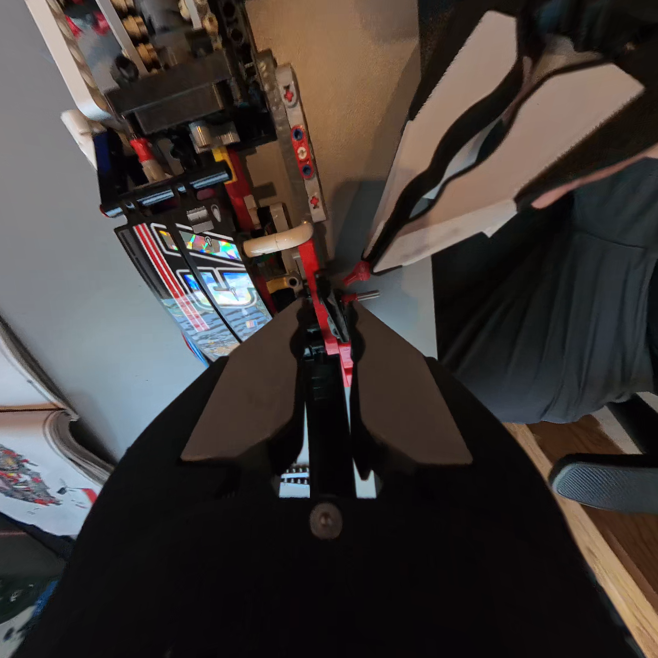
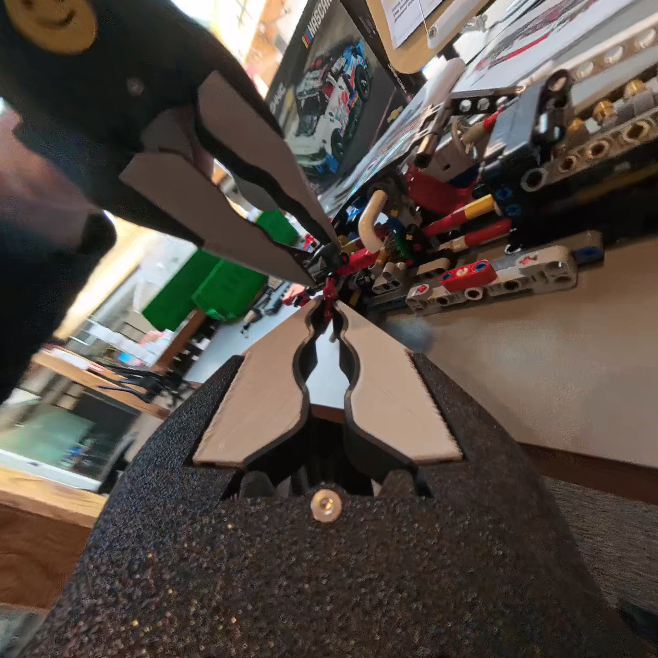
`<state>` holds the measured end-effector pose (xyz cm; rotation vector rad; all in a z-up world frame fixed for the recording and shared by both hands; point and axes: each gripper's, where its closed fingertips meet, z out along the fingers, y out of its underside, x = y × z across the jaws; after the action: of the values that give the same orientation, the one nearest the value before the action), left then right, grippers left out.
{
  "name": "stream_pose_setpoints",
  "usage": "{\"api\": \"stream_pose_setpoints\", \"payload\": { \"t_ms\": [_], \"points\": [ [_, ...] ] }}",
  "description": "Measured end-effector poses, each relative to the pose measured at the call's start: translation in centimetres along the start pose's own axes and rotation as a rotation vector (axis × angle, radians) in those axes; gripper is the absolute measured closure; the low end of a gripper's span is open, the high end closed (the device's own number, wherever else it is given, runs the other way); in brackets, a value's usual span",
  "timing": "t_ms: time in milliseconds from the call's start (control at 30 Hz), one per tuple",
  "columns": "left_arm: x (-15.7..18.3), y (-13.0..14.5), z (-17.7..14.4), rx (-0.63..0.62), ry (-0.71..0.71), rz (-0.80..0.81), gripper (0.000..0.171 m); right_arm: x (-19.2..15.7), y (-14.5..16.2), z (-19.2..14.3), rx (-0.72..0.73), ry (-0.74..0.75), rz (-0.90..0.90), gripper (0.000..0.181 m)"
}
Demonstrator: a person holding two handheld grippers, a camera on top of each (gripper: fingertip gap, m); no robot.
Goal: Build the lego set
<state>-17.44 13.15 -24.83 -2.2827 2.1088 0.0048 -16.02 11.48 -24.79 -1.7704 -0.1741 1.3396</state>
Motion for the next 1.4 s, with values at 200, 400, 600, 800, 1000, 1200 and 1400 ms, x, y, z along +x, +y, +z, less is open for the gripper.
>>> {"api": "stream_pose_setpoints", "payload": {
  "t_ms": [200,400,600,800,1000,1200,1400],
  "points": [
    [1.7,-1.3,-2.5,0.091,-0.196,0.284,0.155,-2.0,-1.0,-1.1,-0.002,-0.164,0.179,0.181],
    [3.2,-1.7,-2.8,0.121,-0.232,0.473,0.171,-3.1,-0.9,-1.5,-0.029,-0.299,0.300,0.180],
    [3.7,-1.9,-2.6,0.114,-0.207,0.534,0.160,-2.7,-1.0,-2.0,-0.024,-0.370,0.387,0.181],
    [3.3,-1.8,-1.7,0.066,-0.230,0.604,0.167,-3.0,-0.9,-2.1,-0.034,-0.401,0.405,0.181],
    [3.4,-1.8,-2.3,0.082,-0.209,0.628,0.171,-3.3,-2.4,-3.2,0.074,-0.358,0.074,0.181],
    [3.6,-1.3,-2.1,0.093,-0.167,0.645,0.171,-2.9,-2.2,-3.5,0.061,-0.060,-0.587,0.175],
    [4.3,-1.2,-2.0,0.106,-0.131,0.673,0.170,-3.9,-1.0,-2.9,0.031,0.023,-0.892,0.172]
  ]
}}
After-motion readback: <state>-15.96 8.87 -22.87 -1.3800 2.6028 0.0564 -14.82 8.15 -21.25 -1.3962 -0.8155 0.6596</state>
